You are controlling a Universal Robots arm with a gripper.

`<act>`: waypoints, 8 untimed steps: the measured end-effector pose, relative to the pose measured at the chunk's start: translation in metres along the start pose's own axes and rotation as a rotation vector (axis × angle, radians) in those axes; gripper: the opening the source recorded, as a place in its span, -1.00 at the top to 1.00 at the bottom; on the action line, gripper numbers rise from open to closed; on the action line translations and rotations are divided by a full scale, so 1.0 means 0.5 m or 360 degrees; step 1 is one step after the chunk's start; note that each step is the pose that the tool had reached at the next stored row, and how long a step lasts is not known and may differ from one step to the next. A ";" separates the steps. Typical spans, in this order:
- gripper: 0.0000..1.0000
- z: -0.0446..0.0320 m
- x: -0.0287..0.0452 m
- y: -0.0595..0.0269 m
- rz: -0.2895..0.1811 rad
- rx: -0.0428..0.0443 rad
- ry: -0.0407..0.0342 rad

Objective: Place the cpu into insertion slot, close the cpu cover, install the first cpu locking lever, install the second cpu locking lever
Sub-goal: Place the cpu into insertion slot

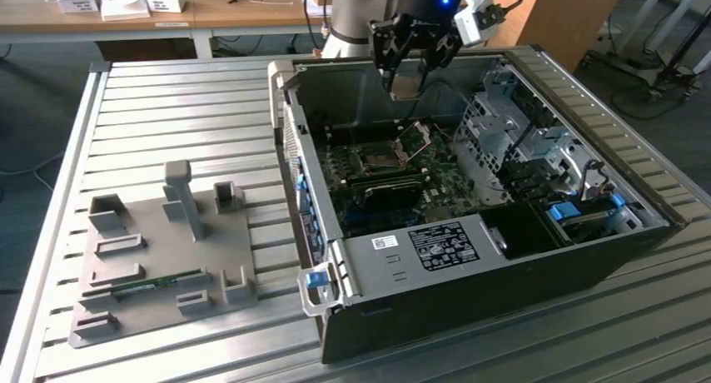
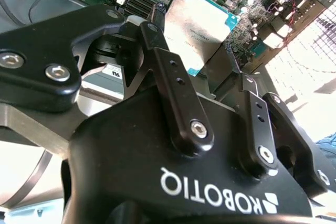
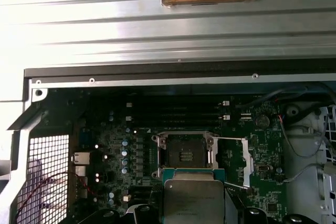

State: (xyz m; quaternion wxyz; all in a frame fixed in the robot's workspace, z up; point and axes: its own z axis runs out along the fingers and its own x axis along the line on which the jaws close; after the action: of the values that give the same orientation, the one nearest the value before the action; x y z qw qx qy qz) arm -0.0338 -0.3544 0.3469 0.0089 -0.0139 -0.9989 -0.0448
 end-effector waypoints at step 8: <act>-0.08 0.007 0.000 -0.001 0.0009 0.0000 -0.0001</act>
State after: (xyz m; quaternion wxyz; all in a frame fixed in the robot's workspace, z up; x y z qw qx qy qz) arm -0.0338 -0.3544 0.3432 0.0087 -0.0167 -0.9988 -0.0449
